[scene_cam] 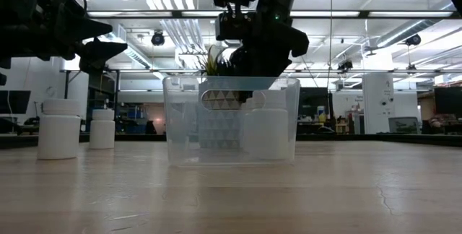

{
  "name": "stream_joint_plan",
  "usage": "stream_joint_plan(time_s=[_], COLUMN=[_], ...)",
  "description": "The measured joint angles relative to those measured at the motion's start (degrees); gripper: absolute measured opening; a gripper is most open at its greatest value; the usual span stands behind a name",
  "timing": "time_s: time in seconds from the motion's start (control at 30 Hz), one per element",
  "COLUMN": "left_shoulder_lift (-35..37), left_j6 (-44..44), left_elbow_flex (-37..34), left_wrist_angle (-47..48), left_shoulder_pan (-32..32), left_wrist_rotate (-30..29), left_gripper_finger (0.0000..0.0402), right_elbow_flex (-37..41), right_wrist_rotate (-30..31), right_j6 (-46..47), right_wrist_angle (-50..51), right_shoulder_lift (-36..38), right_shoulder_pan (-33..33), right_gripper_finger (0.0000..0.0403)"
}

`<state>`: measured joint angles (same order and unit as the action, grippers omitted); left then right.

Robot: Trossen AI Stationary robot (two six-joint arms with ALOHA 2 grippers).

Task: Pick and place pill bottles into a basket
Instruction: Put the bottom pill bottle into the bin

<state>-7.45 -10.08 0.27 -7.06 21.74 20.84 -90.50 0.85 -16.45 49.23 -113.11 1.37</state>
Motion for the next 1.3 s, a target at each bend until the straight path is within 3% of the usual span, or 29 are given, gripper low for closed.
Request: stream_joint_plan(time_s=[0.5,0.83,1.13,1.3], left_shoulder_lift=[0.01,-0.01,-0.01,-0.01], left_j6=[0.01,-0.01,0.00,0.01], left_elbow_flex=[0.00,0.00,0.00,0.00], left_wrist_angle=[-0.01,0.01,0.00,0.01], left_shoulder_pan=[-0.02,0.00,0.00,0.00], left_wrist_rotate=[0.00,0.00,0.00,0.00], left_gripper_finger=[0.0258,0.0258,0.0258,0.0258], right_elbow_flex=[-3.05,-9.34,-18.52,-27.98], right_wrist_rotate=[0.86,0.83,0.69,0.64], right_j6=[14.26,14.57,18.55,20.33], right_wrist_angle=[-0.35,-1.60,-1.21,6.47], right_shoulder_lift=[6.79,6.83,6.83,6.83], right_shoulder_pan=[0.09,0.04,0.03,0.04], right_gripper_finger=[0.0247,0.0248,0.0246,0.0252])
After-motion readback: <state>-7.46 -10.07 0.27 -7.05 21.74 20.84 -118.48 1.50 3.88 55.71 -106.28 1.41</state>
